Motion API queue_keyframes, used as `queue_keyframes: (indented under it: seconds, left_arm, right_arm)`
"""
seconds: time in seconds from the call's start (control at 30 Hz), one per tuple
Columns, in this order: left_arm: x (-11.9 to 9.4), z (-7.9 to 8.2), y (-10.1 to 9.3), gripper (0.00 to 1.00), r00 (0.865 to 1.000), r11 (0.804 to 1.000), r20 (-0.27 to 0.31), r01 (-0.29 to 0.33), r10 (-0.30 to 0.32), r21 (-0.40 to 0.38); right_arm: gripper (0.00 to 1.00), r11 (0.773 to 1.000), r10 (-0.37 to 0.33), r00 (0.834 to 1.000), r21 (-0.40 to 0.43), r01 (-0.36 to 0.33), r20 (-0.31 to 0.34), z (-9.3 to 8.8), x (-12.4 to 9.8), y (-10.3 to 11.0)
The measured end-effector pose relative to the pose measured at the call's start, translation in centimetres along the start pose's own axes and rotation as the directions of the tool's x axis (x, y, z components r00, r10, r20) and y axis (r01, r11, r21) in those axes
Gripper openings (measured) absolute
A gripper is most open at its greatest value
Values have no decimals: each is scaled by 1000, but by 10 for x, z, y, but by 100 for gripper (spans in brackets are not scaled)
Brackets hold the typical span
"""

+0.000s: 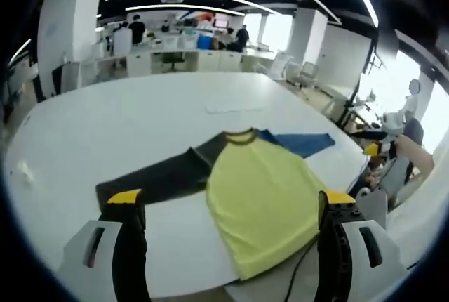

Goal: Fold the garment on the visible template until the final outline fits inside the template.

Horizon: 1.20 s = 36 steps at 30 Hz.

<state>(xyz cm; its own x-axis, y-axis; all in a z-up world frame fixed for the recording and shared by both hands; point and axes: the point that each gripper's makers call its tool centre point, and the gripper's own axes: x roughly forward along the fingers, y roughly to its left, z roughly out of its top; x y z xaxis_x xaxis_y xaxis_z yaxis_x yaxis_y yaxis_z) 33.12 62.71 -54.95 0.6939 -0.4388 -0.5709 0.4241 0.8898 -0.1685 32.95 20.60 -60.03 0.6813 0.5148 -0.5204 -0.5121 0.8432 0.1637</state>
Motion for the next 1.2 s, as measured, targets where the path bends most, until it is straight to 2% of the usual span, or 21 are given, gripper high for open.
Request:
queue_keyframes:
  seconds: [0.07, 0.13, 0.3, 0.37, 0.47, 0.67, 0.87, 1.03, 1.1, 1.2]
  left_arm:
    - [1, 3, 1, 99, 1000, 1000, -2, -1, 1, -3]
    - [2, 6, 4, 99, 1000, 1000, 9, -9, 9, -10]
    - [6, -4, 10, 99, 999, 999, -30, -21, 20, -25]
    - [8, -6, 11, 99, 999, 999, -40, -25, 24, -24]
    - [11, -7, 13, 99, 998, 999, -61, -32, 31, -15]
    - [19, -4, 13, 99, 996, 1000, -80, -27, 27, 3]
    - [28, -5, 11, 99, 995, 1000, -93, -23, 23, 2]
    - [38, -6, 7, 99, 994, 1000, -112, -9, 9, 6]
    - [40, -6, 7, 99, 993, 1000, -115, -9, 9, 6]
    - [44, -6, 7, 99, 993, 1000, -122, -5, 5, 3]
  right_arm:
    - [99, 1000, -18, 999, -15, 17, -40, -7, 1, -8]
    - [99, 999, -28, 999, -19, 27, -47, -9, 2, -16]
    - [98, 998, -62, 997, 22, 63, -42, -11, 4, -40]
    - [94, 997, -73, 995, 32, 75, -61, -13, 5, -50]
    - [92, 995, -97, 991, 17, 99, -97, -18, 7, -63]
    - [90, 994, -100, 991, 45, 104, -87, -18, 13, -76]
    - [88, 989, -130, 985, 63, 137, -110, -26, 18, -100]
    - [83, 982, -168, 977, 65, 178, -133, -33, 21, -125]
    - [81, 976, -198, 967, 53, 209, -158, -38, 21, -137]
    - [75, 971, -225, 962, 53, 235, -155, -38, 21, -153]
